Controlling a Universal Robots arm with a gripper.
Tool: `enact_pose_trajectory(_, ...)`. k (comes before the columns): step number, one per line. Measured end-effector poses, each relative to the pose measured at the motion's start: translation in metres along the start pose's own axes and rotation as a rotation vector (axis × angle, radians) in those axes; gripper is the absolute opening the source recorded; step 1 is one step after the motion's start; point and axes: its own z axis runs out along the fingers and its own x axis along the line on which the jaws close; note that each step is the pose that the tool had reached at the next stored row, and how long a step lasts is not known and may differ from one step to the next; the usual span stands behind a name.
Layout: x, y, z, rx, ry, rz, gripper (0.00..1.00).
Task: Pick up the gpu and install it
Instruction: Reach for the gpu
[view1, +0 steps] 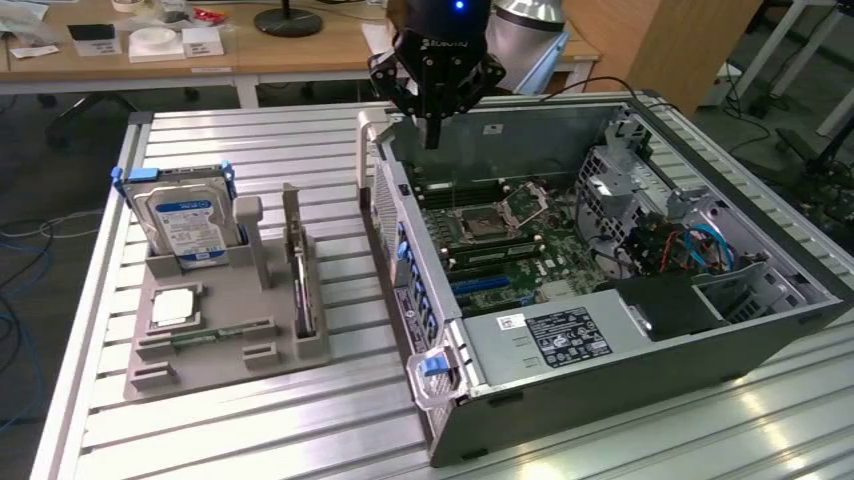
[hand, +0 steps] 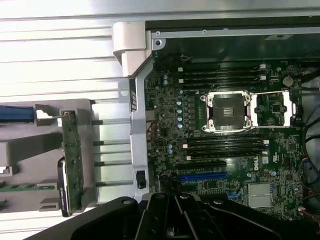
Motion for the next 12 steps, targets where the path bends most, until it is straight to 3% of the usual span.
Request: enact_pose_trajectory(12, 0.016, -0.0012, -0.0002, 0.0000, 0.0001, 0.000, 0.11)
